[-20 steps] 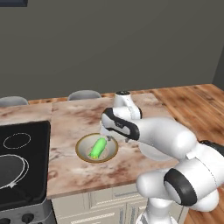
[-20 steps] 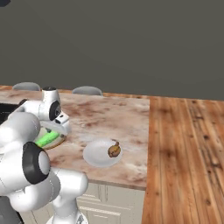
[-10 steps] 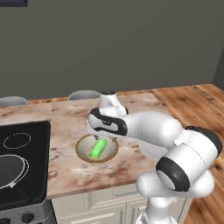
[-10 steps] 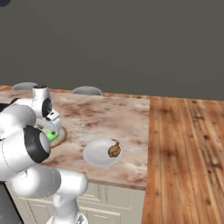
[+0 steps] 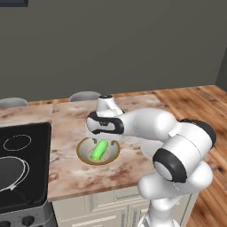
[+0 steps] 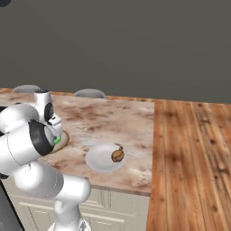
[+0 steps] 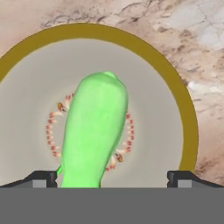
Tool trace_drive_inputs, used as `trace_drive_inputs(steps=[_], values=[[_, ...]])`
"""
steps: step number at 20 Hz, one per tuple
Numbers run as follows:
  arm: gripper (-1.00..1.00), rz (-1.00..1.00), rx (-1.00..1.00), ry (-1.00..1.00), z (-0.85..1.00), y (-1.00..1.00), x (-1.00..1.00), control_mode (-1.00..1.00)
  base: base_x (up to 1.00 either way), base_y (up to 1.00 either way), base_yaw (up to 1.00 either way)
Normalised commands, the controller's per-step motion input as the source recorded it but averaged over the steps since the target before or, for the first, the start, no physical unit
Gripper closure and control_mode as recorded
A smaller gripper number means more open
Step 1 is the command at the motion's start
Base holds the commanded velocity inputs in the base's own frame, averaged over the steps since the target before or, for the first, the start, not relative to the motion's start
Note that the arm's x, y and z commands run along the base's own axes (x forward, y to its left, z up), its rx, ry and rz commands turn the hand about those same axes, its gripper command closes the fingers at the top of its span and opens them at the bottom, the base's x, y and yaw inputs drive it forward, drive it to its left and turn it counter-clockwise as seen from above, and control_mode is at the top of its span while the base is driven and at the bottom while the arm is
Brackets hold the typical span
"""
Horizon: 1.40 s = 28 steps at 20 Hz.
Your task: Place the chicken drumstick on the plate and place the corn on the same plate.
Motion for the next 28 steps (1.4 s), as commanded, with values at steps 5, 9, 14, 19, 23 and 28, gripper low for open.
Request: trace_drive_inputs(steps=[5,9,14,19,23,28], values=[[-1.00,0.00,0.00,0.00,-0.36,0.09,0.07,-1.00,0.00,0.00,0.00],[-1.00,0.00,0.00,0.00,-0.11,0.11,0.09,-1.00,0.00,0.00,0.00],[-1.00,0.00,0.00,0.00,0.00,0.12,0.01,-1.00,0.00,0.00,0.00],[-1.00,0.00,0.00,0.00,0.00,0.02,0.00,-1.00,0.00,0.00,0.00],[-1.00,0.00,0.00,0.00,-0.04,0.01,0.00,-1.00,0.00,0.00,0.00],[-1.00,0.00,0.00,0.00,-0.07,0.00,0.00,-1.00,0.00,0.00,0.00]])
